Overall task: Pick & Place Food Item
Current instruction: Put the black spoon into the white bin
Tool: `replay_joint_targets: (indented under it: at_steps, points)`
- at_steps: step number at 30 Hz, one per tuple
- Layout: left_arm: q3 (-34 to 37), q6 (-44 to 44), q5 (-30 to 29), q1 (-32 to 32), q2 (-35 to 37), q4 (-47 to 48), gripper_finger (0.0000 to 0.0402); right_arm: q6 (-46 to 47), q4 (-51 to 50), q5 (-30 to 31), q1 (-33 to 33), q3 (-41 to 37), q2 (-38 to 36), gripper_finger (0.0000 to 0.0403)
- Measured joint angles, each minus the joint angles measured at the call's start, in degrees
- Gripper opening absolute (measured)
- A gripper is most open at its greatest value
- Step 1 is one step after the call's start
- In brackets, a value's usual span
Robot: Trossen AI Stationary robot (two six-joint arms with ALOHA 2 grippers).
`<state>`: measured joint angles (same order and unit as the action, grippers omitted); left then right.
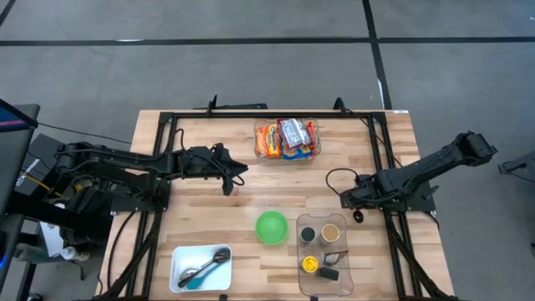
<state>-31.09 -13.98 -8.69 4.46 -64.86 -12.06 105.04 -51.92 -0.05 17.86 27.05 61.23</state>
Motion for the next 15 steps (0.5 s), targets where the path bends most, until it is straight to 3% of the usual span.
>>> replay_joint_targets:
  at_steps: [7, 15]
  points:
    - [0.0, 0.0, 0.0, 0.0, 0.0, 0.0, 0.0034, 3.5, -0.1, 3.4, 0.0, -0.1, 0.1, 0.011]
    - [0.0, 0.0, 0.0, 0.0, 0.0, -0.3, 0.0034, 3.1, 0.2, 3.0, 0.0, -0.2, 6.5, 0.0113]
